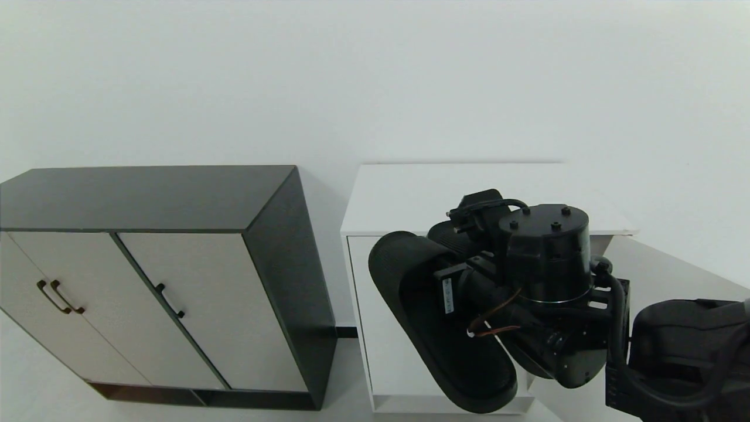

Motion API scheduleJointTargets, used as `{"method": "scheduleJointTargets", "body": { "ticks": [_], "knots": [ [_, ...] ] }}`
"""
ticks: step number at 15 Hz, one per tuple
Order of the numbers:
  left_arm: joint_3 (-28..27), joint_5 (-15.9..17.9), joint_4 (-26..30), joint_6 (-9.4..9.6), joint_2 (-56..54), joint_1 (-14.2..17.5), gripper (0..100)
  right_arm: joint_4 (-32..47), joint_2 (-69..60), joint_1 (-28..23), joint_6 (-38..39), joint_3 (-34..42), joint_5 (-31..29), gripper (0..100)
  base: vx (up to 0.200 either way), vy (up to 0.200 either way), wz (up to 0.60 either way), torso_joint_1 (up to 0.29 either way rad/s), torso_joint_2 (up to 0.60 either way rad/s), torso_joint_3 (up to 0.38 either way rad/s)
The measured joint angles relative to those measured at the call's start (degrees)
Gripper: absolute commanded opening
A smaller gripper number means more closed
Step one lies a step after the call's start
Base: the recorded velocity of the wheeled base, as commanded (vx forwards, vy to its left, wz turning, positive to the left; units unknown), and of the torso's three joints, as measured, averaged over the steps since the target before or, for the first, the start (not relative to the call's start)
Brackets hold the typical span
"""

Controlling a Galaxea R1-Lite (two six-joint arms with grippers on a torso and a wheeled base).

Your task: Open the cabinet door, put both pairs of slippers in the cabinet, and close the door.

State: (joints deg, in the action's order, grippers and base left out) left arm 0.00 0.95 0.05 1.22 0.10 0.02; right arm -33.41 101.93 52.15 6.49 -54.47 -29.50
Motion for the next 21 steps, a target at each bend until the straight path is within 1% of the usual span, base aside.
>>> {"method": "scheduleJointTargets", "body": {
  "ticks": [9,15,18,21],
  "knots": [
    [0.00,0.02,0.05,0.01,0.00,0.05,0,-0.02,-0.07,-0.11,0.21,0.39,0.82,0,0.000,-0.200,0.00,0.005,0.00,0.001],
    [0.00,0.05,0.02,0.04,0.00,0.07,0,-1.39,-0.28,-0.23,-0.59,2.46,0.79,0,0.000,-0.200,0.00,0.003,0.00,0.002],
    [0.00,0.05,-0.05,0.06,0.00,0.11,0,-2.41,-0.38,-0.94,-1.65,3.93,0.99,0,0.000,0.000,0.00,0.000,0.00,0.000],
    [0.00,0.02,-0.05,0.01,0.00,0.00,0,-6.00,-0.38,-1.41,-2.22,5.24,3.74,0,0.000,0.000,0.00,0.000,0.00,0.000]
  ]
}}
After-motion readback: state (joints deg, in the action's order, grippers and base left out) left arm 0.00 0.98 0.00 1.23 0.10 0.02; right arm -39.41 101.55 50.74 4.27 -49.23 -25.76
